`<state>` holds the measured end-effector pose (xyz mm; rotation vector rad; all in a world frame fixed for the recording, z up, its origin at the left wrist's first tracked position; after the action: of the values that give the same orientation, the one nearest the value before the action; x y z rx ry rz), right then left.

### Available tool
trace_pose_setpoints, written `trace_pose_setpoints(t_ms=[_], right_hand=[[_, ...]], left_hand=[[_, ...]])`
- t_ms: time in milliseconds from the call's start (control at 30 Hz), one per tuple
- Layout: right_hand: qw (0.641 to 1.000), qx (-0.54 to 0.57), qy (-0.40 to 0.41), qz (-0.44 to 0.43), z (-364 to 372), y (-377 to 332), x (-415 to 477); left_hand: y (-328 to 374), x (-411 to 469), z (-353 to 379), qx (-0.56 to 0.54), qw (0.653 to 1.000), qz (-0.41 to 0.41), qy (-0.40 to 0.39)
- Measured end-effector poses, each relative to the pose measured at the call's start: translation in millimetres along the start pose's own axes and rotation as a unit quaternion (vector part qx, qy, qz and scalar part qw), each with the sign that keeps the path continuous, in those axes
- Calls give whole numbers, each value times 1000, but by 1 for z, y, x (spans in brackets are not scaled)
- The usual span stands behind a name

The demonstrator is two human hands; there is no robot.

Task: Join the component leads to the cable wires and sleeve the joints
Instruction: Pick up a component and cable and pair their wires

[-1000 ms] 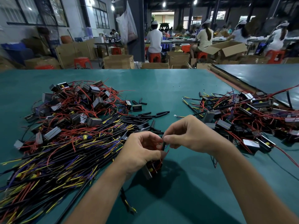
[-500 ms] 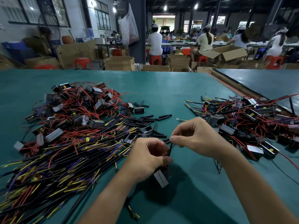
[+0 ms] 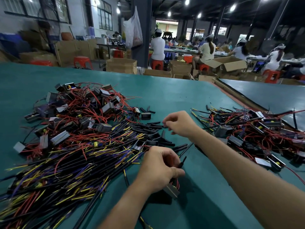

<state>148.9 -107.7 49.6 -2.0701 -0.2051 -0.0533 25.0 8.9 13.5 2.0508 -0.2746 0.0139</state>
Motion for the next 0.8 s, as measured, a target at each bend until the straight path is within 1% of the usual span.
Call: trace_pose_setpoints(t_ms=[67,167,233,300,333,433,467,500,533,567,600,633,667,733,800], right_hand=[[987,-149,-47,-36,13,-1,19],[954,-269,-115,-72,32,-1,33],[925,-342,-136,-97,40,0,38],[904,-386,-140,-119,45,1,41],[899,-395,-139,-125,46,1,41],[898,-404,-124,-120,40,0,35],[905,-396,-111,-106,34,0,31],[921,-368,-93,-85,27,0,26],[946,-311,-74,-61,17,-1,19],[973,-219,-56,-38,8,-3,10],[994,-103,-40,-16,-2,-4,-1],[1000,12,-24,1,-10,-6,-15],[994,112,-10,11,-17,-6,-31],[968,252,3,19,-25,-4,-60],[951,307,1,20,-27,0,-81]], left_hand=[[0,-1,0,2,1000,-2,-4],[0,-2,0,-7,1000,-6,-9],[1,-2,0,-10,1000,-13,-9],[2,-2,0,-16,1000,-20,-7],[3,-3,0,-24,999,-23,-7],[5,-2,-2,-90,996,-27,-9],[5,-2,-4,-116,993,-32,-13],[4,-2,-6,-137,990,-39,-16],[3,-1,-8,-154,987,-45,-17],[2,-1,-10,-162,985,-50,-16],[1,-1,-11,-162,985,-51,-13],[1,-1,-12,-159,986,-49,-11],[1,-1,-13,-156,987,-45,-10],[2,-2,-12,-154,987,-39,-4],[3,-2,-10,-151,988,-38,8]])
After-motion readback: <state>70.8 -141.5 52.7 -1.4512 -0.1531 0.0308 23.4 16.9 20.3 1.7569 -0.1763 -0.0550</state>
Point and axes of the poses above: each hand's wrist, its own x-axis towards the middle knuckle, its own z-axis out of the palm, y = z × x, the point moved 3 cm from there along x, towards the middle knuckle, and after that the axes turned 11 degrees about x, right-handed, at the moved point
